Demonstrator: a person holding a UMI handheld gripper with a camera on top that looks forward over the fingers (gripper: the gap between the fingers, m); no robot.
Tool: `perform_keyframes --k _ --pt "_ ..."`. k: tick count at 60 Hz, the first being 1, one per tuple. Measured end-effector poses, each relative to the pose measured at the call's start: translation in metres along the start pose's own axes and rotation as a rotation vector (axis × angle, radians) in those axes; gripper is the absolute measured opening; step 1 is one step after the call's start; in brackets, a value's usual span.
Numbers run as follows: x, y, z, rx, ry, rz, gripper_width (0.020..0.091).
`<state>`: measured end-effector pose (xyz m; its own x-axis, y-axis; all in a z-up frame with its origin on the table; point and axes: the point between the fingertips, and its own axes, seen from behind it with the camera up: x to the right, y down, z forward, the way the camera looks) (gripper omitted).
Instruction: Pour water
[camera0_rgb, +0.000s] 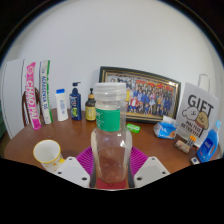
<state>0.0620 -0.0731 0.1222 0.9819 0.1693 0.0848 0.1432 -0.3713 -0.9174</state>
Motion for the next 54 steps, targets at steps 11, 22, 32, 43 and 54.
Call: perform_keyframes --k 11,22,32,43,54 --pt "0.005 0.045 0.013 -0.035 -0.003 0.066 0.0436" --pt "0.011 0.068 0.012 -0.042 0.016 0.114 0.0441" --pt "0.011 0.069 0.010 -0.016 0.024 0.111 0.0518" --pt "0.008 0.088 -0.001 -0.111 0.012 0.142 0.0835" --pt "0.006 0.085 -0.048 -0.170 0.054 0.122 0.0855"
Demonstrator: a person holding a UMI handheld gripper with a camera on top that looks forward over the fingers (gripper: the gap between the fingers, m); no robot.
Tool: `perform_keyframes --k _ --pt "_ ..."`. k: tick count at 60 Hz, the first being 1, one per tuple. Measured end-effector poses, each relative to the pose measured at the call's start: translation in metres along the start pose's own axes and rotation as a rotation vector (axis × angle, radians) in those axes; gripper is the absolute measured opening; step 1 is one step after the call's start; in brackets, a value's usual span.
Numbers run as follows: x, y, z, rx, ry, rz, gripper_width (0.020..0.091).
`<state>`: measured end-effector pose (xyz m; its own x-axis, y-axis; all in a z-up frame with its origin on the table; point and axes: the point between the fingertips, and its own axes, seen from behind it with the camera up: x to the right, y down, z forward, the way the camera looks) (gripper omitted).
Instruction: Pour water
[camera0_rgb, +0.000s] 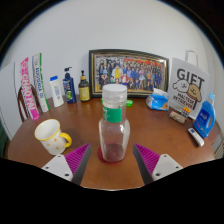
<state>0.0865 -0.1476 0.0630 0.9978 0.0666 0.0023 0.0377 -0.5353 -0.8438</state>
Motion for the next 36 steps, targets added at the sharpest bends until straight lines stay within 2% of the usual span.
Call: perform_keyframes --k 17,26,36 --pt "-0.030 0.004 -0.123 -0.079 0.062 0.012 0.0857" --pt "-0.046 0.003 -0.170 -0.077 0.086 -0.005 0.0858" --pt "-0.057 0.001 -0.193 -0.072 0.090 -0.002 0.0854"
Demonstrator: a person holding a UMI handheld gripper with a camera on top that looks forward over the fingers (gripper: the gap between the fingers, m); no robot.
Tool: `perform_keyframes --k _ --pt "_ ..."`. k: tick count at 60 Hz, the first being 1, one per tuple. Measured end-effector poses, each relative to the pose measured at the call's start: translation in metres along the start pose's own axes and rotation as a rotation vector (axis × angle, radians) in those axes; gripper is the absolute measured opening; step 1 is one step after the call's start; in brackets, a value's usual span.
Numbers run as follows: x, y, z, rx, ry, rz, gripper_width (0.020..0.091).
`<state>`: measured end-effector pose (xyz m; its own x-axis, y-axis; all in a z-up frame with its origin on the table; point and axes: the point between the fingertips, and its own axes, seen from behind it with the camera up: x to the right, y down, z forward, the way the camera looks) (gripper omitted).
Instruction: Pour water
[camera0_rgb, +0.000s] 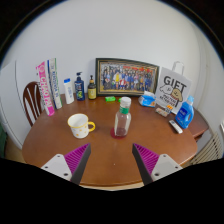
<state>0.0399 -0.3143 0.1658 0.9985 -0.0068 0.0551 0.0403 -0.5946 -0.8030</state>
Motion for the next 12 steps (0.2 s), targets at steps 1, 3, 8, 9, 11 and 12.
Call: perform_keyframes --k 1,3,8,9,11,12 --pt "-0.0003 0.0000 -0.0010 0.003 -0.002 0.004 0.0856" --pt "0.0008 0.0006 -0.0030 0.004 0.003 0.002 0.0857" --pt "0.0059 0.0049 -0.0055 -0.004 0.020 -0.008 0.0857" --pt "0.0072 0.0056 -0.0055 -0.007 0.023 -0.013 0.0856" --pt "0.0087 0.0080 -0.0054 -0.015 0.025 -0.020 0.0855" --pt "0.0096 0.0088 -0.0049 -0.016 0.027 -0.022 0.0855"
